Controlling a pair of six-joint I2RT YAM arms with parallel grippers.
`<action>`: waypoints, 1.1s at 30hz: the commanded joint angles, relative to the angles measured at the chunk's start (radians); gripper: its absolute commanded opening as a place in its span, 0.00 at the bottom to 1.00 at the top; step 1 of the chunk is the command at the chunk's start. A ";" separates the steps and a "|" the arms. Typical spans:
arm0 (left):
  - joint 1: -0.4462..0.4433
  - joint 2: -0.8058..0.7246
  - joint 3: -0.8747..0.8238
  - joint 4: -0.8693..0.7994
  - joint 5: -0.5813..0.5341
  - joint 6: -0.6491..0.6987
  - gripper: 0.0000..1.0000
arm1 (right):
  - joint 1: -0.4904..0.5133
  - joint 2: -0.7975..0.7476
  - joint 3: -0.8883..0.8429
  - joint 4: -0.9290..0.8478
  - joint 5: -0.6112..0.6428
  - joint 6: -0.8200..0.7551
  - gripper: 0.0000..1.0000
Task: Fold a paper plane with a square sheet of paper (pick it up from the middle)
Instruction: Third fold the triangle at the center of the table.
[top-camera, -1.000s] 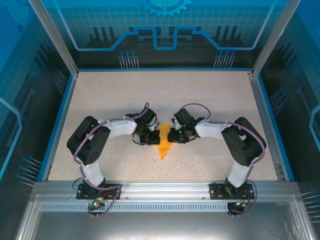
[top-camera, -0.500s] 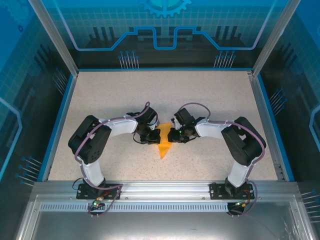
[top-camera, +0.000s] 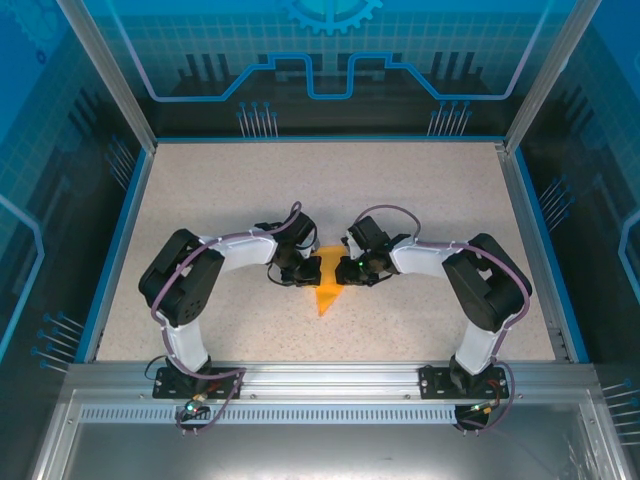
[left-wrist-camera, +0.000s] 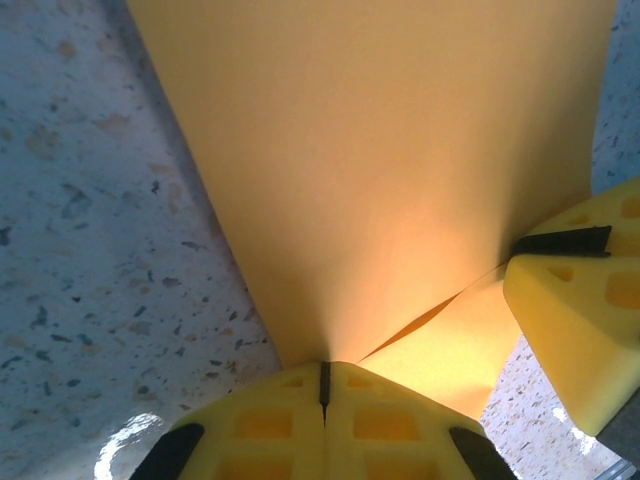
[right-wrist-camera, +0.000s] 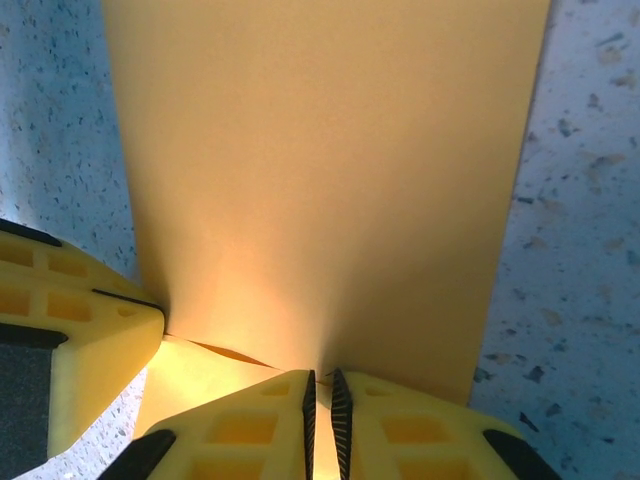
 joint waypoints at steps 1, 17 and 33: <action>0.000 0.057 0.009 -0.020 -0.090 0.025 0.04 | -0.011 0.035 0.002 -0.053 0.025 -0.026 0.18; 0.001 0.090 0.003 -0.027 -0.097 0.052 0.04 | 0.022 -0.123 -0.012 -0.020 -0.046 0.014 0.23; 0.000 0.106 -0.018 -0.012 -0.098 0.051 0.04 | 0.150 -0.074 -0.147 0.235 -0.085 0.124 0.16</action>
